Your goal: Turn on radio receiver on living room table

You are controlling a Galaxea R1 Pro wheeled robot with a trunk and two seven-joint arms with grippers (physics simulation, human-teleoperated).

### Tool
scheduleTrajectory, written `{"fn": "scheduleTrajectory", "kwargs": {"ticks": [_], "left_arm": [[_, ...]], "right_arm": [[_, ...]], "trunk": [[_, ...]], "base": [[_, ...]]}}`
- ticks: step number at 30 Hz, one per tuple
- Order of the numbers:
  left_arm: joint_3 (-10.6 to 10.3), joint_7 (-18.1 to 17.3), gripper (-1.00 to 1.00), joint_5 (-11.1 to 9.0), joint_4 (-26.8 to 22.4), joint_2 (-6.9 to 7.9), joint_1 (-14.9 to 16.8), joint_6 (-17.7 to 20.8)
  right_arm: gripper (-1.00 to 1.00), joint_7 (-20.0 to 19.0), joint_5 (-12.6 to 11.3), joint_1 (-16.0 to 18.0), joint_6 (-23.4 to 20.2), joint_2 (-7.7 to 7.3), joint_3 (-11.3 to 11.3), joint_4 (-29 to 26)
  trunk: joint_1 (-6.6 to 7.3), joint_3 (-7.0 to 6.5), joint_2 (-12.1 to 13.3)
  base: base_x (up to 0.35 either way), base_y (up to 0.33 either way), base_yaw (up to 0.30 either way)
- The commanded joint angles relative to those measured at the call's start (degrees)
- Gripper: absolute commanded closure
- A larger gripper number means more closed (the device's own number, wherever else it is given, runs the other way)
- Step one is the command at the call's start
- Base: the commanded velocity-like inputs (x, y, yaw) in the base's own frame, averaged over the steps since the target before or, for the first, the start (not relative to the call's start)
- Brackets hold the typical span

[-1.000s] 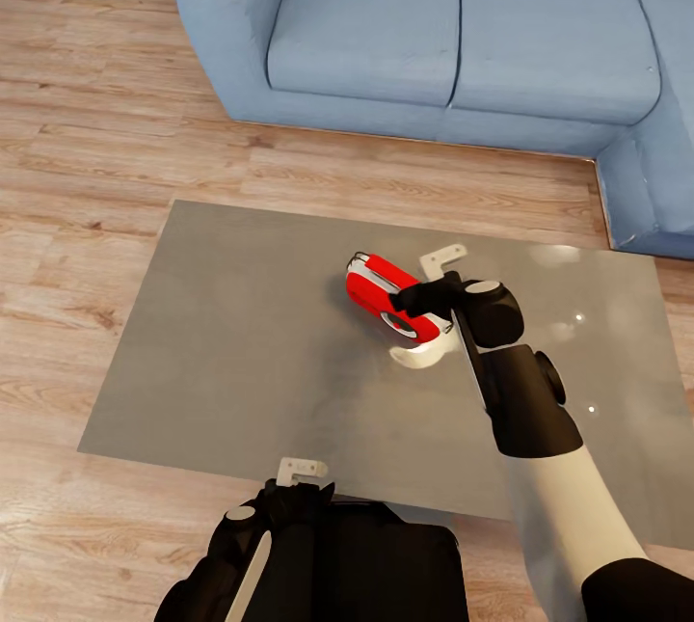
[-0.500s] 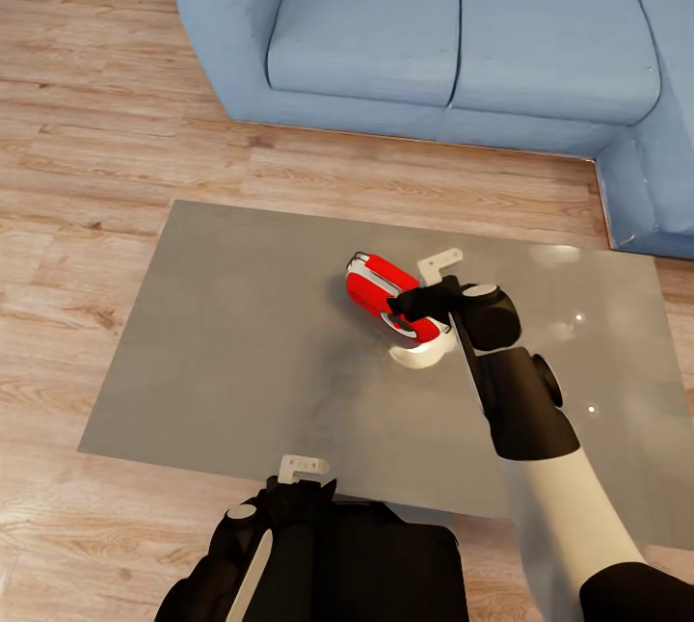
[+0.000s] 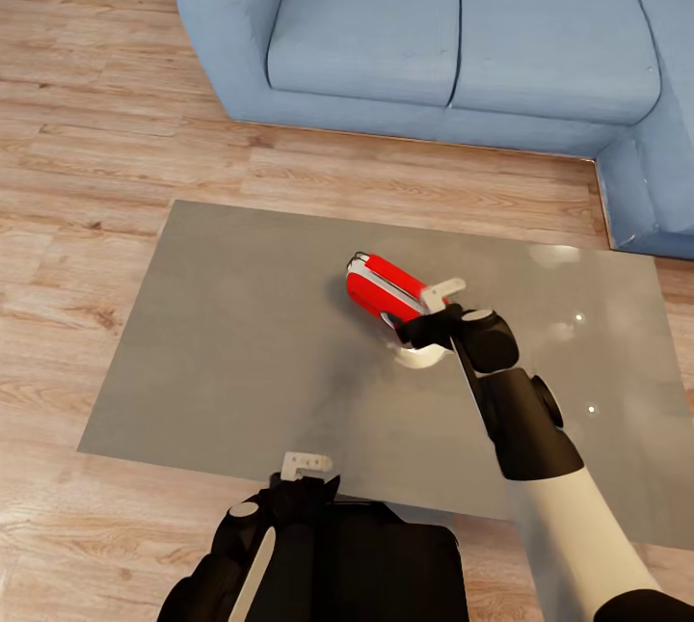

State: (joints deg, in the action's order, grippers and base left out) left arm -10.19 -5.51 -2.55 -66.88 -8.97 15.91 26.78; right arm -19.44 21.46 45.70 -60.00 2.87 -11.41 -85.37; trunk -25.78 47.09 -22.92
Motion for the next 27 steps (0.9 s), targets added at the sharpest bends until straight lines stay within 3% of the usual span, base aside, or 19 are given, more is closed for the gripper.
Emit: {"fn": "scheduleTrajectory", "kwargs": {"ticks": [1,20,27], "left_arm": [[0.0,0.0,-1.00,0.0,0.0,0.00,0.0,0.0],[0.0,0.0,-1.00,0.0,0.3,-0.06,0.0,0.0],[0.0,0.0,-1.00,0.0,0.4,-0.01,0.0,-0.1]], "right_arm": [[-1.00,0.0,0.0,-0.3,0.0,-0.08,0.0,0.0],[-1.00,0.0,0.4,-1.3,0.0,-0.66,0.0,-0.7],[-1.00,0.0,2.4,-1.3,0.0,-0.83,0.4,-0.8]], "trunk": [[0.00,0.00,0.0],[0.00,0.00,0.0],[0.00,0.00,0.0]], "base": [[0.000,0.000,0.000],[0.000,0.000,0.000],[0.000,0.000,0.000]]}}
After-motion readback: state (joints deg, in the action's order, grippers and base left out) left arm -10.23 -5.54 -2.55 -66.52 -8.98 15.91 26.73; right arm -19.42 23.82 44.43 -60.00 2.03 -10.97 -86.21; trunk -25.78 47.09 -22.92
